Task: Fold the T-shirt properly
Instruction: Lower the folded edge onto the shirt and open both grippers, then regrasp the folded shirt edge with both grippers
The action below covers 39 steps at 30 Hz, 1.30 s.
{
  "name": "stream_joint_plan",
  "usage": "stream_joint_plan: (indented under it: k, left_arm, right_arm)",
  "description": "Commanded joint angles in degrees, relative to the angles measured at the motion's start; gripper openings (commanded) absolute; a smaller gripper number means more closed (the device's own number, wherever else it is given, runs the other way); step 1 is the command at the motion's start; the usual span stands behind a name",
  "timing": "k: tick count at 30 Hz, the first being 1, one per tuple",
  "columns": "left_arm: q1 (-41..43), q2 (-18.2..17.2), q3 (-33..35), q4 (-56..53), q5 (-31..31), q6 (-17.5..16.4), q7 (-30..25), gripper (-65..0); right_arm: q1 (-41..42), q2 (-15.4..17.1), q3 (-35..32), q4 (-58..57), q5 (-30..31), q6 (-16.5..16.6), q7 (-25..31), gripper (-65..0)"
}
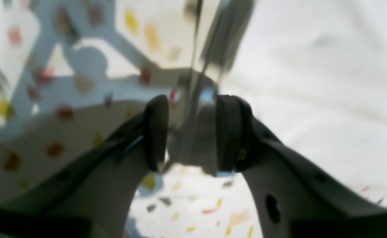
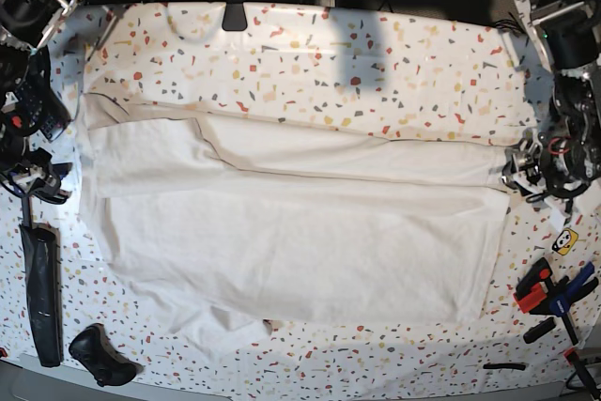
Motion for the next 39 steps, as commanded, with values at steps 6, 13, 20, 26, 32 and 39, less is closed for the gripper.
stream_joint_plan:
  k: [6, 13, 20, 26, 32, 39]
  left_arm:
    - [0.81, -0.9, -0.09, 1.03, -10.49, 0.13, -0.61, -41.7]
    - [0.7, -0.87, -0.09, 0.94, -13.46, -1.36, -0.61, -41.7]
    - [0.68, -0.87, -0.07, 0.94, -15.15, -1.36, -0.59, -41.7]
    - [0.68, -0.87, -0.07, 0.94, -15.15, -1.36, -0.61, -41.8]
    - [0.68, -0.87, -0.09, 0.94, -15.17, -1.36, -0.66, -41.8]
    - [0.68, -0.87, -0.09, 0.94, -15.15, -1.36, -1.49, -41.8]
  right_arm:
    - [-1.9, 1.27, 3.89, 0.96, 2.75, 0.85, -0.26, -43.4]
    - [-7.78, 1.2, 5.62, 0.96, 6.14, 1.07, -1.81, -43.4]
    - [-10.45, 0.26, 5.62, 0.61, 10.91, 2.51, -0.83, -43.4]
    - [-10.4, -1.4, 5.6, -4.87, 10.62, 2.58, 1.7, -43.4]
    - [-10.4, -1.77, 5.46, -6.82, 11.72, 3.67, 1.73, -43.4]
    - [-10.21, -2.62, 5.44, -6.82, 14.69, 3.91, 1.46, -43.4]
